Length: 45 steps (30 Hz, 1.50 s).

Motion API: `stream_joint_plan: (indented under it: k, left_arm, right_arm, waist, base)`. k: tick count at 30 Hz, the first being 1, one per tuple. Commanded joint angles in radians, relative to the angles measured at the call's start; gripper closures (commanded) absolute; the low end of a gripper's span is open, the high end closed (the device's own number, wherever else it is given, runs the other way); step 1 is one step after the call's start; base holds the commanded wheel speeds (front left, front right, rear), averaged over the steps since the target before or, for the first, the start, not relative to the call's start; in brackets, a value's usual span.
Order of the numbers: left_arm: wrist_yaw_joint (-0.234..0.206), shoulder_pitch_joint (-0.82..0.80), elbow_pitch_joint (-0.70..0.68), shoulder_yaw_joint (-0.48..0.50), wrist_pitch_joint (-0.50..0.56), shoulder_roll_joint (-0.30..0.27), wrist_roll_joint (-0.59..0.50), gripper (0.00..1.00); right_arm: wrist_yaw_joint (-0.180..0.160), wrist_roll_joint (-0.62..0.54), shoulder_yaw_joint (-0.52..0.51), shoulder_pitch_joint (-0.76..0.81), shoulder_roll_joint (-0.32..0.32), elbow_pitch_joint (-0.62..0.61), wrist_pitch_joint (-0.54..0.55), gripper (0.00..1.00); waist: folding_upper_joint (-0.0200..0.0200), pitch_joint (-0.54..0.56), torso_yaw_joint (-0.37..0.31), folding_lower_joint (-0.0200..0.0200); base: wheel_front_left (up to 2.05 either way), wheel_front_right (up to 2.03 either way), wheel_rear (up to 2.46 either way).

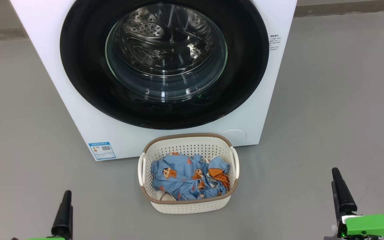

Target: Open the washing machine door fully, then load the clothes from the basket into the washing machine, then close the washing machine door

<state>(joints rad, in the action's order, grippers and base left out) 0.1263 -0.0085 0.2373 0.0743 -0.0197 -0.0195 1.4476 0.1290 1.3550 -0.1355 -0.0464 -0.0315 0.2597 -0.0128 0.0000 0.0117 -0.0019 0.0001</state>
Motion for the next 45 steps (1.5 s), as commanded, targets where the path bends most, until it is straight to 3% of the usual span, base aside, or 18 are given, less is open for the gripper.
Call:
stream_joint_plan:
  k: [1,14,36,45]
  left_arm:
    - [0.002,-0.049,-0.042,0.023,-0.014,-0.018,-0.034,0.0]
    - [-0.025,-0.051,-0.118,0.005,-0.048,-0.02,-0.241,0.0]
    - [-0.186,-0.051,-0.237,-0.105,-0.11,-0.024,-0.724,0.0]
    - [-0.232,-0.053,-0.242,-0.149,-0.136,-0.027,-0.934,0.0]
  right_arm:
    - [0.001,-0.038,0.011,-0.051,-0.009,-0.04,-0.014,0.0]
    - [0.001,-0.231,0.031,-0.065,-0.01,-0.1,-0.049,0.0]
    - [0.001,-0.606,0.069,-0.084,-0.013,-0.177,-0.113,0.0]
    - [0.001,-0.764,0.08,-0.088,-0.014,-0.19,-0.139,0.0]
  waist:
    - [0.0,0.0,0.001,-0.0001]
    - [0.0,0.001,0.002,-0.0001]
    - [0.0,-0.002,0.004,-0.0001]
    - [0.0,0.0,0.004,-0.0001]
  base:
    - [0.0,0.0,0.0]
    - [0.0,0.0,0.0]
    - [0.0,0.0,0.0]
    - [0.0,0.0,0.0]
